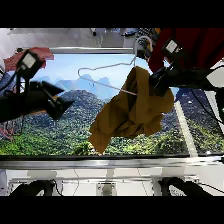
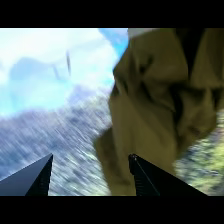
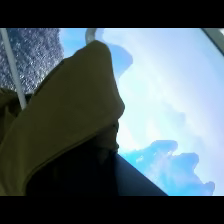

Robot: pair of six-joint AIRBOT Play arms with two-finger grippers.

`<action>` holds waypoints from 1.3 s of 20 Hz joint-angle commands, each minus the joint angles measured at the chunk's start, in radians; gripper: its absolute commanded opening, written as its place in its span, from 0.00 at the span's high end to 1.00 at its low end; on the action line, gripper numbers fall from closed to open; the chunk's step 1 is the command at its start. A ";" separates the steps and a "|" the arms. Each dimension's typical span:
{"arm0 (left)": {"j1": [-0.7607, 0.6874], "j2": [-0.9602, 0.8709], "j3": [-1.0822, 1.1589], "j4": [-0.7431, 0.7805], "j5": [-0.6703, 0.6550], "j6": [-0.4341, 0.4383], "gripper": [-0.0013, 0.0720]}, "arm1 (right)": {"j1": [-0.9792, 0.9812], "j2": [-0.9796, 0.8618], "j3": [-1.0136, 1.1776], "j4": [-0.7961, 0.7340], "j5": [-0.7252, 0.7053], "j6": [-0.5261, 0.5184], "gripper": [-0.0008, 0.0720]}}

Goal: Fold the clothes and pants, and hang the long-sleeved shirts on hangers.

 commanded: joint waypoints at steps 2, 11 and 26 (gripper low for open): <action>-0.050 0.046 -0.295 -0.175 -0.289 -0.159 0.25 | -0.006 0.022 0.000 0.011 -0.030 0.111 0.92; -0.556 -0.522 -0.166 -0.183 -0.939 -0.354 0.25 | -0.004 0.040 0.000 0.037 0.005 0.153 0.92; -0.626 -0.665 0.064 -0.176 -1.002 -0.378 0.24 | -0.004 0.053 0.000 0.023 0.026 0.159 0.92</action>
